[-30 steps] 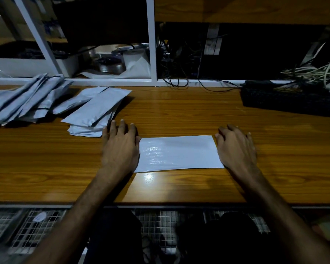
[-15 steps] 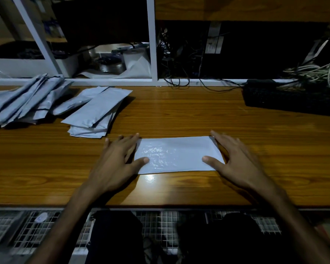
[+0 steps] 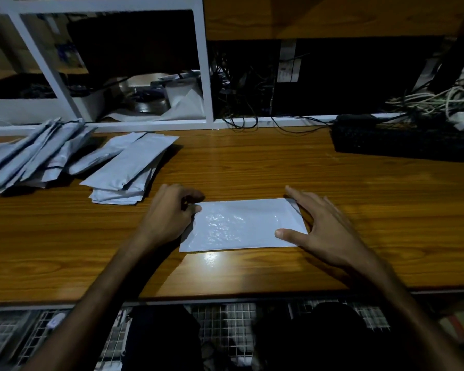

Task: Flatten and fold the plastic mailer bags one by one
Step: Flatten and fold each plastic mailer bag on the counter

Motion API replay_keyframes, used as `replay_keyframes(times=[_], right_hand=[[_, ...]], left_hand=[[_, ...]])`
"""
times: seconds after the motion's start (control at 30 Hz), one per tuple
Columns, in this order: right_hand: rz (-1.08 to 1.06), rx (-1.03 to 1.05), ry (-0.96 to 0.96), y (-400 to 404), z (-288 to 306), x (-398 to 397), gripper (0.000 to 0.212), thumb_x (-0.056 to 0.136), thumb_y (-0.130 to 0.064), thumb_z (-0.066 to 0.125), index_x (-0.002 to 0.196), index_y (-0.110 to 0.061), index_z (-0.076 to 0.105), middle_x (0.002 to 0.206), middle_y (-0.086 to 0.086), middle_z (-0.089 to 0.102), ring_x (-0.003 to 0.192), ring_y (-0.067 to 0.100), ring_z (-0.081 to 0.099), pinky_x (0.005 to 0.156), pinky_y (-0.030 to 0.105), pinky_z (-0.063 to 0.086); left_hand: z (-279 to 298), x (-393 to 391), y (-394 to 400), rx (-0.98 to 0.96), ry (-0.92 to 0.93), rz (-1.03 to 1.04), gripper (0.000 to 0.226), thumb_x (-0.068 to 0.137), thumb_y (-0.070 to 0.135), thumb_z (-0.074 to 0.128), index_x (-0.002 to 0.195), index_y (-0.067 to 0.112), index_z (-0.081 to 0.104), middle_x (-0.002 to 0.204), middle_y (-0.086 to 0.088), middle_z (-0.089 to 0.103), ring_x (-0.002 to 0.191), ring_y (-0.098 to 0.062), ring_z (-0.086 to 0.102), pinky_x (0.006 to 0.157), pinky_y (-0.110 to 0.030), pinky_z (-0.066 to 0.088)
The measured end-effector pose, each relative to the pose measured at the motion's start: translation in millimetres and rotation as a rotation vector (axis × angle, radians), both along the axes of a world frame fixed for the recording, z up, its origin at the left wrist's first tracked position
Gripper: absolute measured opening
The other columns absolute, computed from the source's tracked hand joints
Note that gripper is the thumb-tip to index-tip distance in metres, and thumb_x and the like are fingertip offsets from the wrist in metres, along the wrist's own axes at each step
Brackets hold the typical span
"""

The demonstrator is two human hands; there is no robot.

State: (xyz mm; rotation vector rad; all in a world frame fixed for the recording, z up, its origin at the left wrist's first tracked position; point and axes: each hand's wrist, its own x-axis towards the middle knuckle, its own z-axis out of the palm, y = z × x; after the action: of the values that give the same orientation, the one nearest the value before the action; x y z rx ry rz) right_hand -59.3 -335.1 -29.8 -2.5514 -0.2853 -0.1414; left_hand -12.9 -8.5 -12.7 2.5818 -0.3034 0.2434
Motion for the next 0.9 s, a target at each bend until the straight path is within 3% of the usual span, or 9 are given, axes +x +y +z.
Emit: replay_keyframes(times=[0.13, 0.27, 0.33, 0.4, 0.5, 0.63, 0.7, 0.77, 0.9], right_hand=[[-0.012, 0.027, 0.016, 2, 6, -4, 0.102, 0.078, -0.079, 0.069, 0.161, -0.044, 0.022, 0.158, -0.015, 0.037, 0.143, 0.009, 0.033, 0.123, 0.052, 0.025], [-0.018, 0.025, 0.033, 5, 9, -6, 0.109, 0.078, -0.078, 0.067, 0.161, -0.05, 0.003, 0.166, -0.012, 0.026, 0.151, 0.014, 0.025, 0.126, 0.047, 0.018], [-0.026, 0.021, 0.047, 6, 10, -8, 0.113, 0.077, -0.082, 0.064, 0.158, -0.055, -0.009, 0.17, -0.012, 0.017, 0.156, 0.015, 0.018, 0.128, 0.046, 0.012], [-0.048, 0.068, 0.068, 7, 11, -10, 0.112, 0.077, -0.081, 0.065, 0.155, -0.059, -0.014, 0.171, -0.015, 0.013, 0.158, 0.018, 0.015, 0.128, 0.051, 0.014], [-0.052, 0.382, 0.044, 10, 12, -17, 0.102, 0.085, -0.061, 0.075, 0.155, -0.064, 0.0, 0.167, -0.025, 0.017, 0.154, 0.011, 0.025, 0.123, 0.053, 0.031], [-0.09, 0.642, -0.133, 17, 8, -32, 0.073, 0.096, -0.022, 0.074, 0.155, -0.045, 0.038, 0.155, -0.02, 0.046, 0.141, 0.003, 0.047, 0.114, 0.048, 0.046], [-0.159, 0.691, -0.206, 20, 6, -43, 0.054, 0.096, -0.013, 0.073, 0.143, -0.032, 0.054, 0.143, -0.024, 0.056, 0.138, -0.001, 0.047, 0.117, 0.045, 0.042], [-0.239, 0.772, -0.27, 21, 6, -59, 0.039, 0.095, -0.008, 0.072, 0.13, -0.024, 0.062, 0.131, -0.02, 0.064, 0.133, 0.003, 0.053, 0.116, 0.044, 0.042], [-0.398, 0.862, -0.368, 15, 5, -97, 0.019, 0.094, -0.003, 0.071, 0.107, -0.017, 0.07, 0.108, -0.01, 0.073, 0.114, 0.006, 0.065, 0.106, 0.034, 0.049]], left_hand=[[1, 2, -8, -0.045, -0.005, 0.016, 0.017, 0.095, 0.007, 0.072, 0.11, 0.012, 0.078, 0.083, 0.007, 0.07, 0.071, -0.002, 0.062, 0.06, -0.021, 0.048], [-4, 1, -8, -0.199, -0.043, 0.072, 0.01, 0.095, 0.009, 0.072, 0.097, 0.018, 0.076, 0.086, 0.002, 0.069, 0.077, -0.021, 0.066, 0.065, -0.04, 0.058], [-3, -3, -13, -0.383, -0.042, 0.126, 0.01, 0.096, 0.008, 0.071, 0.091, 0.016, 0.074, 0.083, 0.0, 0.068, 0.07, -0.018, 0.067, 0.059, -0.037, 0.057], [-1, -6, -19, -0.509, -0.078, 0.146, 0.017, 0.094, 0.005, 0.071, 0.086, 0.019, 0.072, 0.086, 0.001, 0.067, 0.077, -0.017, 0.066, 0.066, -0.033, 0.053], [1, -11, -28, -0.619, -0.096, 0.164, 0.024, 0.095, 0.003, 0.069, 0.085, 0.025, 0.071, 0.091, 0.001, 0.066, 0.086, -0.012, 0.062, 0.074, -0.023, 0.047], [5, -27, -39, -0.783, -0.043, 0.176, 0.018, 0.097, 0.011, 0.07, 0.11, 0.025, 0.069, 0.106, -0.001, 0.067, 0.096, -0.017, 0.066, 0.082, -0.04, 0.055], [11, -43, -45, -0.833, -0.001, 0.204, 0.041, 0.094, 0.011, 0.073, 0.131, 0.026, 0.061, 0.12, 0.004, 0.061, 0.103, -0.005, 0.062, 0.077, -0.025, 0.055], [16, -65, -55, -0.925, 0.073, 0.21, 0.058, 0.09, 0.005, 0.075, 0.139, 0.03, 0.055, 0.121, 0.013, 0.058, 0.096, 0.004, 0.064, 0.063, -0.013, 0.054], [8, -107, -81, -0.981, 0.15, 0.136, 0.07, 0.085, -0.005, 0.077, 0.138, 0.035, 0.053, 0.113, 0.019, 0.06, 0.084, 0.014, 0.067, 0.067, -0.029, 0.062]])
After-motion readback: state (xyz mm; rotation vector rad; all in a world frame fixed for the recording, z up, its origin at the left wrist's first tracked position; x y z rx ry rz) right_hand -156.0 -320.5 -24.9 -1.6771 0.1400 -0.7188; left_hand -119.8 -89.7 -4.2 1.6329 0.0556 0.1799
